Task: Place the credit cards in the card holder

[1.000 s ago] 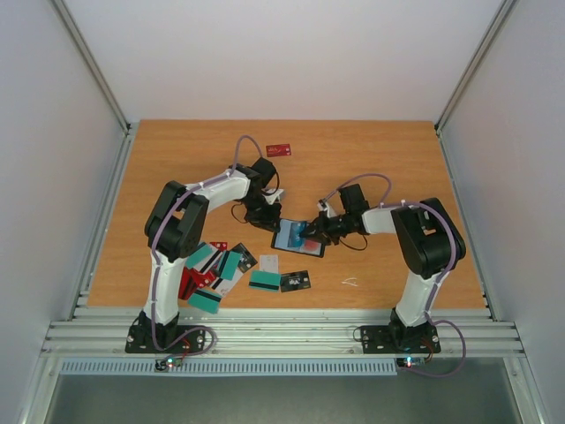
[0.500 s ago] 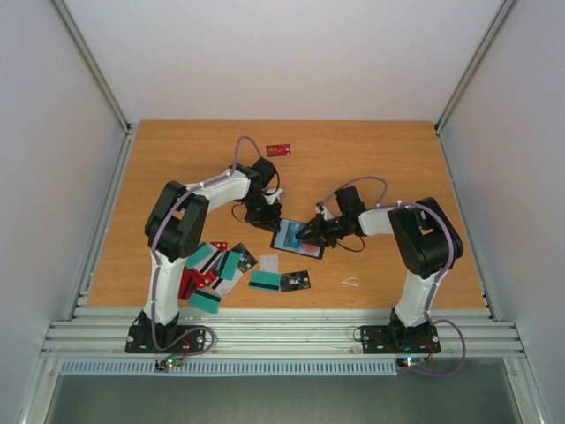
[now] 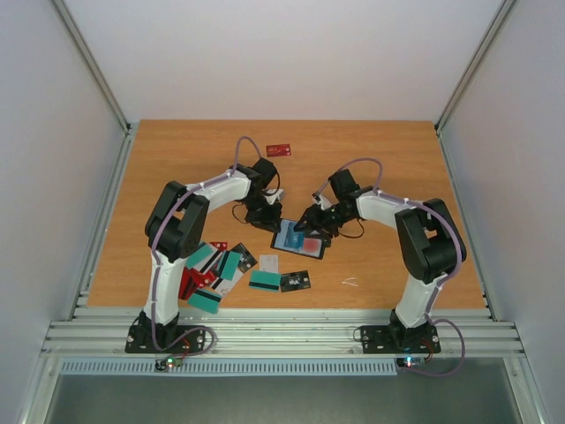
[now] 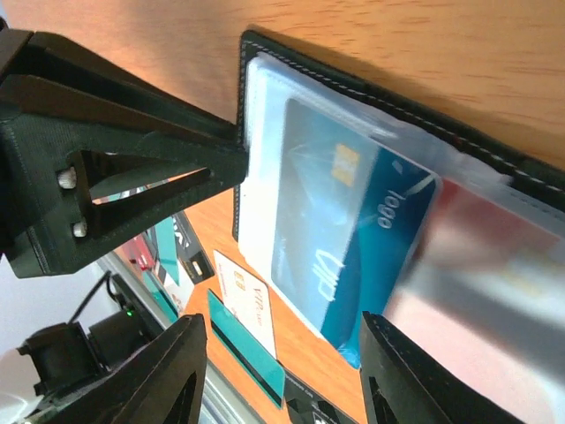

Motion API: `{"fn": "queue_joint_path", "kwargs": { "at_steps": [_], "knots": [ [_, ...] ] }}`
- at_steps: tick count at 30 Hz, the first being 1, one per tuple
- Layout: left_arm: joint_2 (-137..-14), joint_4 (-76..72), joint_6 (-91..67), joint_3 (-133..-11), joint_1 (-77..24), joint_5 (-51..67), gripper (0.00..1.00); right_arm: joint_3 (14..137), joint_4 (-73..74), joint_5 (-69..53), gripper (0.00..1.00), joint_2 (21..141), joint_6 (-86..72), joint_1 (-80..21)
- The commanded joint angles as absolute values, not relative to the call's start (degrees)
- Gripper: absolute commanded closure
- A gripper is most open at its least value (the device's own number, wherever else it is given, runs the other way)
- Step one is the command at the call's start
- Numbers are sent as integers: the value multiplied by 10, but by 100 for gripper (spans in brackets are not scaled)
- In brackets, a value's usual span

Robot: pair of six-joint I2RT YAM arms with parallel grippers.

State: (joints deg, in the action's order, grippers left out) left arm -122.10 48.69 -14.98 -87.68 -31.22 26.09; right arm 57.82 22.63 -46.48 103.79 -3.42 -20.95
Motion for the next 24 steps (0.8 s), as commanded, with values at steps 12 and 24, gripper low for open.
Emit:
{"fn": "queue_joint_path", "kwargs": {
  "at_steps": [12, 24],
  "knots": [
    [-1216, 468, -163, -855, -317, 252, 81, 663, 389, -348, 48, 1069, 39, -259],
    [-1213, 465, -164, -853, -317, 257, 81, 680, 396, -330, 46, 1070, 34, -260]
  ]
}}
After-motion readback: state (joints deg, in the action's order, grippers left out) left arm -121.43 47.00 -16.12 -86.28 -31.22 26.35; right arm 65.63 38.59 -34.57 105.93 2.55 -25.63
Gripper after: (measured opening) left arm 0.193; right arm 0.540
